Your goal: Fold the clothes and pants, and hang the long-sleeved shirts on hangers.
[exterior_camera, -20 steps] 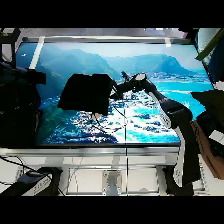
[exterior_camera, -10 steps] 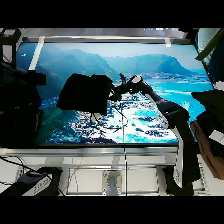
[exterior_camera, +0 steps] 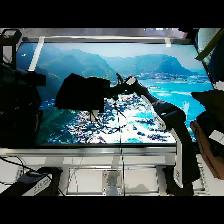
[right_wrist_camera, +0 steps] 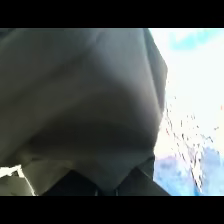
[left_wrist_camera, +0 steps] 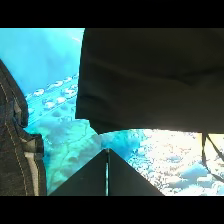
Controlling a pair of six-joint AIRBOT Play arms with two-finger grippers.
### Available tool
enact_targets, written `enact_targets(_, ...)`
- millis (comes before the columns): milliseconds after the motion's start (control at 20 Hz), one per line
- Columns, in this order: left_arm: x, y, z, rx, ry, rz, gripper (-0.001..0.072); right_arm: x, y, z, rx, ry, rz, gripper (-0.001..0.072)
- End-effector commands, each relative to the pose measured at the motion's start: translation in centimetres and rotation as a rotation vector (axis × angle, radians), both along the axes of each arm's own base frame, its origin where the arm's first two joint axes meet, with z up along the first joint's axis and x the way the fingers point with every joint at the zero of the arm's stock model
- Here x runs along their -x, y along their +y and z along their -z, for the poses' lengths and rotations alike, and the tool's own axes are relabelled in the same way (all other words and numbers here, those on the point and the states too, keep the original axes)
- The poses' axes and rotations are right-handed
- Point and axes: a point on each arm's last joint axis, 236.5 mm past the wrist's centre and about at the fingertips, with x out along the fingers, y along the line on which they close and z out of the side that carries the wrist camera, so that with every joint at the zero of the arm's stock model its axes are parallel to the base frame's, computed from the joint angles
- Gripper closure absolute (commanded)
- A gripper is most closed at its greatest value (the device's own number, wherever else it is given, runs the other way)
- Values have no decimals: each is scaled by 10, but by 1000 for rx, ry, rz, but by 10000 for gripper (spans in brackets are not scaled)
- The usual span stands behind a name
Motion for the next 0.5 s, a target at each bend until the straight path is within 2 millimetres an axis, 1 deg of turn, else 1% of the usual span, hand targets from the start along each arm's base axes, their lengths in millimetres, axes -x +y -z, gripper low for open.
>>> enact_targets(0, 0, 1, 0, -1, 0, -1, 701, -42, -28, -47, -22, -118, 40, 685)
enact_targets(50, 0, 1, 0, -1, 0, -1, 701, -58, -47, -67, -25, -161, 62, 685)
enact_targets(100, 0, 0, 0, -1, -1, -1, 701, -73, -71, -86, -30, -195, 103, 686)
enact_targets(200, 0, 0, 0, -1, -1, -1, 701, -96, -135, -120, -10, -251, 188, 686)
enact_targets(250, 0, 1, 0, -1, -1, -1, 701, -103, -168, -133, 8, -269, 222, 686)
enact_targets(300, 0, 0, 0, -1, -1, -1, 701, -108, -205, -144, 30, -281, 261, 686)
enact_targets(350, 0, 0, 0, -1, -2, -1, 701, -110, -242, -154, 53, -289, 298, 686)
enact_targets(450, 0, 0, 0, -1, -2, -1, 700, -108, -314, -165, 118, -294, 374, 686)
